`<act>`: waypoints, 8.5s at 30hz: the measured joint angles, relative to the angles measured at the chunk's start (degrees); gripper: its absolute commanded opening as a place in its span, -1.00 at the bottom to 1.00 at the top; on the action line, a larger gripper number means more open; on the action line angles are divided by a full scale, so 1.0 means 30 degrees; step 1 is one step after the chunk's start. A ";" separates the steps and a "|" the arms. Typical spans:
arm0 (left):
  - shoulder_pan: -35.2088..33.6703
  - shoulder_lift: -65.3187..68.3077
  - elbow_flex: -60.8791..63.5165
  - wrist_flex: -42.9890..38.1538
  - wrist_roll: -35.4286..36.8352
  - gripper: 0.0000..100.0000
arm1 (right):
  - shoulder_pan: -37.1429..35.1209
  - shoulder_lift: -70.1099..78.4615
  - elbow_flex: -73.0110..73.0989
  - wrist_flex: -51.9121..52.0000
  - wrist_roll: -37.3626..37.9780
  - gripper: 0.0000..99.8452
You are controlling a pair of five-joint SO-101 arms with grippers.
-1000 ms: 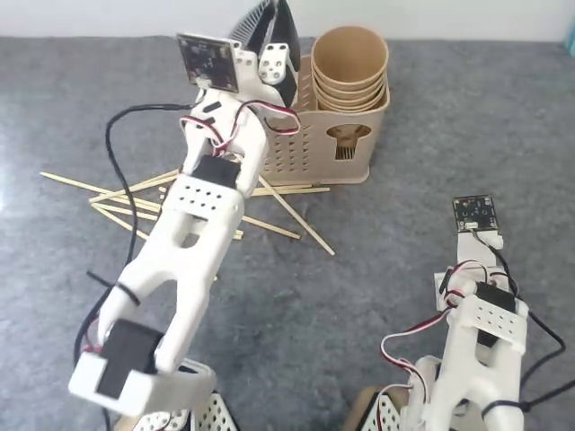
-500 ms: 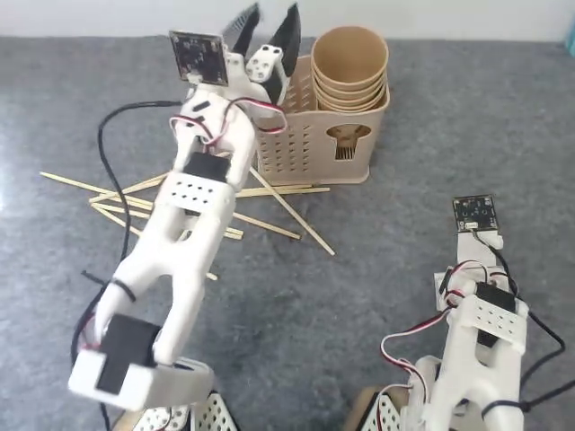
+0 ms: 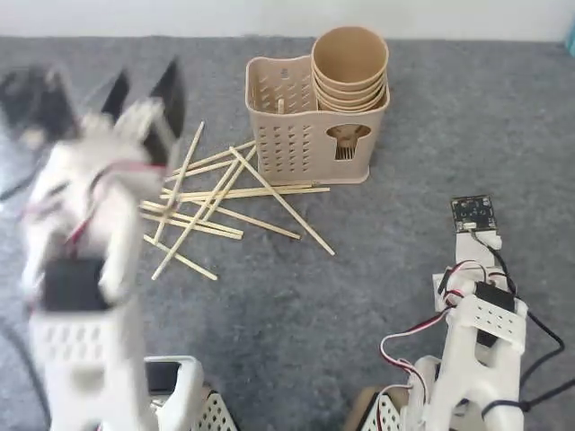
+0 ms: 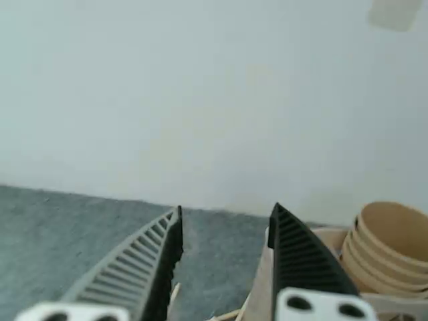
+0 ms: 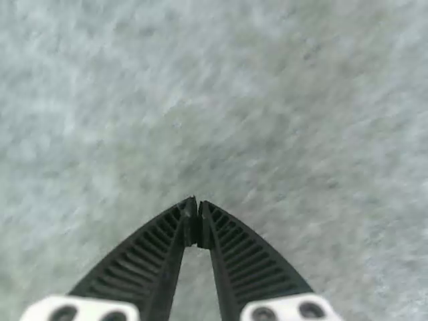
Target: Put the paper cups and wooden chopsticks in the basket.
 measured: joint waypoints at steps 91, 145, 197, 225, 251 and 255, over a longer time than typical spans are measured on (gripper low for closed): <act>-1.6733 -0.2872 1.7875 -0.7414 0.1201 -0.60 | -1.9487 0.2139 -1.8256 0.5509 -0.0791 -0.98; -1.6352 -0.2842 1.7993 -0.7414 0.1201 -0.60 | -1.5267 1.4799 -2.0659 -1.7465 -1.1487 -0.75; -0.2051 2.0747 -0.4073 0.2110 -0.7795 -0.59 | -0.5802 -0.7560 -1.2484 1.5853 -1.0696 -0.80; -0.1436 2.7077 -0.6828 -0.1055 -1.0784 -0.97 | -0.2960 -0.7179 -0.0205 0.5802 -1.0081 -0.80; -0.0938 1.5326 -1.0432 0.4220 -0.7033 -0.97 | -0.2872 -0.7179 0.0410 0.4777 -1.0139 -0.80; 0.0527 1.1604 -0.9846 0.2579 -0.6037 -0.97 | -0.2872 -0.7179 0.0410 0.4777 -1.0139 -0.80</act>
